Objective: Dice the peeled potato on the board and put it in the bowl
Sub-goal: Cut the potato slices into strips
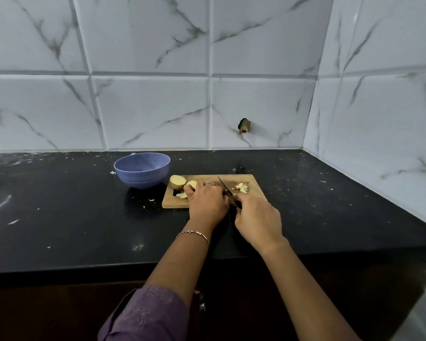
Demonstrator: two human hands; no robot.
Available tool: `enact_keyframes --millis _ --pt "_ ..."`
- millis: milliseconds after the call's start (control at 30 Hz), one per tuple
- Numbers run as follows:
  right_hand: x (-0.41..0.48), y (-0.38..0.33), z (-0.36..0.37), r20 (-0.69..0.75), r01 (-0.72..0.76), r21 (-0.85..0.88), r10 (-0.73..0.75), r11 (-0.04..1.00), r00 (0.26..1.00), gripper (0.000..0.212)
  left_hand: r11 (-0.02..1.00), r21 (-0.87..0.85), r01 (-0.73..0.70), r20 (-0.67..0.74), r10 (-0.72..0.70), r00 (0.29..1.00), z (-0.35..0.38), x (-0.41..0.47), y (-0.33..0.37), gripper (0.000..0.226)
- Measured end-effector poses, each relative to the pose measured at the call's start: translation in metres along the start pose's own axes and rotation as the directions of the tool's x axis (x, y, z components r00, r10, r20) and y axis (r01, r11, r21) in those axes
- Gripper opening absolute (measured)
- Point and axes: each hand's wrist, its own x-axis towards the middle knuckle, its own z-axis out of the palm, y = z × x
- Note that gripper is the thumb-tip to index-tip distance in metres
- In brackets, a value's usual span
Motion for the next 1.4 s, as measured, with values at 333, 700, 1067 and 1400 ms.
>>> enact_keyframes --millis 333,700,1067,1400 --pt "-0.006 -0.005 0.005 -0.013 0.087 -0.119 -0.089 0.989 0.996 0.027 1.000 -0.015 0.003 0.016 -0.002 1.000 0.000 -0.001 0.000 0.030" --pt "0.003 0.015 0.003 0.045 -0.117 0.273 0.109 0.955 0.993 0.024 0.998 0.028 0.061 -0.069 -0.059 0.996 -0.002 -0.005 -0.004 0.028" --pt "0.009 0.061 -0.016 -0.033 -0.044 0.090 0.047 0.995 0.998 0.014 0.994 -0.109 -0.008 -0.089 -0.002 0.996 -0.006 -0.014 -0.003 0.020" --pt "0.019 0.075 -0.012 -0.035 -0.012 0.010 0.013 1.000 0.999 0.015 0.993 -0.119 -0.025 -0.095 0.014 0.995 -0.006 -0.015 -0.003 0.019"
